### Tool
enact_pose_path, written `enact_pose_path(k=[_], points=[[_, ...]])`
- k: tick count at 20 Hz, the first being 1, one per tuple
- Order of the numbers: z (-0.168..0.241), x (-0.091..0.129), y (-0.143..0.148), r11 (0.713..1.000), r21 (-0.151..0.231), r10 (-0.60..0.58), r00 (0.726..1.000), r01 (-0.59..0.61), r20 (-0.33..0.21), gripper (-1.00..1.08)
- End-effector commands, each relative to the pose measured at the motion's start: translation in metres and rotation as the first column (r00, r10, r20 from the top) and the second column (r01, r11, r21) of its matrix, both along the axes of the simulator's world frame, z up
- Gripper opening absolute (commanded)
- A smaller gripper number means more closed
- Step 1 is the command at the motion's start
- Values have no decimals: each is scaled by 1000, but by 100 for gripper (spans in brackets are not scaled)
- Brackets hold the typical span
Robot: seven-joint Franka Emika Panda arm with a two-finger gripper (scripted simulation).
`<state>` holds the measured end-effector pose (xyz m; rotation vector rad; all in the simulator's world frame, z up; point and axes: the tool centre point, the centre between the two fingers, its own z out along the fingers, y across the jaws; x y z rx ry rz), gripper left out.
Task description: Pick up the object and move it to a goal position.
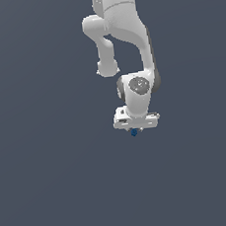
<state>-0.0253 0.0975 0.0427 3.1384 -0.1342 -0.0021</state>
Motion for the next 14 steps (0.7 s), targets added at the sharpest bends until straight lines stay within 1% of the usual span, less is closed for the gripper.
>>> enact_pose_path(k=[1, 11, 14], points=[[0, 1, 0, 1000, 0, 0, 1000, 0, 1, -100], [0, 1, 0, 1000, 0, 0, 1000, 0, 1, -100], [4, 1, -6, 1000, 0, 0, 1000, 0, 1, -100]])
